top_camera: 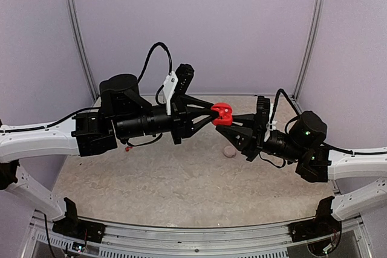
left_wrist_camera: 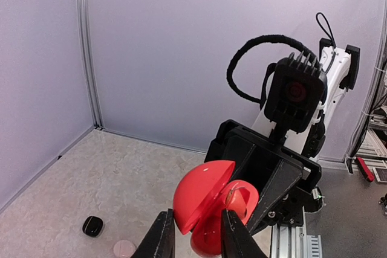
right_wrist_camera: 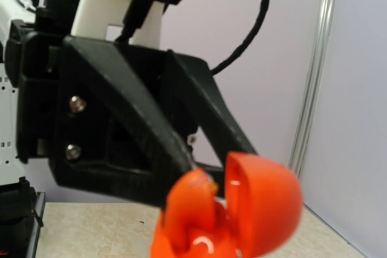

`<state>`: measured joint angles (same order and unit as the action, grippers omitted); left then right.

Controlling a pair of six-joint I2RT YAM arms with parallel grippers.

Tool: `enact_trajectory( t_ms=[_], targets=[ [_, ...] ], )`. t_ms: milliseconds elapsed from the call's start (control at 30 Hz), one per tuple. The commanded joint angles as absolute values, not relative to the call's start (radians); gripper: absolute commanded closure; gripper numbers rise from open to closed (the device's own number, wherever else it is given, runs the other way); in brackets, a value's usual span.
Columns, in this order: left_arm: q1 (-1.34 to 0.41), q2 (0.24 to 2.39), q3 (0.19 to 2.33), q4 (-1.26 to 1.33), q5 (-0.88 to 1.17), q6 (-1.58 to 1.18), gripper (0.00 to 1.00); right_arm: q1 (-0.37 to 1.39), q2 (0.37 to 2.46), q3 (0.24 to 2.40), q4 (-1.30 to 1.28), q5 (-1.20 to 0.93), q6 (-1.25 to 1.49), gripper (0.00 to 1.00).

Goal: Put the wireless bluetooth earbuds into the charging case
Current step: Adjust the right earbud in the right side groove of the charging case.

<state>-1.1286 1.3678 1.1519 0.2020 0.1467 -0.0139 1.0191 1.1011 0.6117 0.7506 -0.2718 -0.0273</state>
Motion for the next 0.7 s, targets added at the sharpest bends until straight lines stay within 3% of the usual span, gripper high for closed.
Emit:
enact_trajectory(
  t_ms=[0, 433, 667],
  targets=[
    [-1.123, 1.367, 1.167, 0.204, 0.165, -0.003, 0.73, 1.025, 1.092, 0.635, 0.772, -0.301, -0.014, 0.98],
    [-1.122, 1.397, 1.215, 0.136, 0.162, 0.026, 0.72, 1.024, 1.092, 0.634, 0.775, -0.328, -0.008, 0.99],
    [-1.124, 1.402, 1.238, 0.086, 0.165, 0.061, 0.63, 1.024, 1.087, 0.628, 0.782, -0.322, -0.003, 0.99]
  ],
)
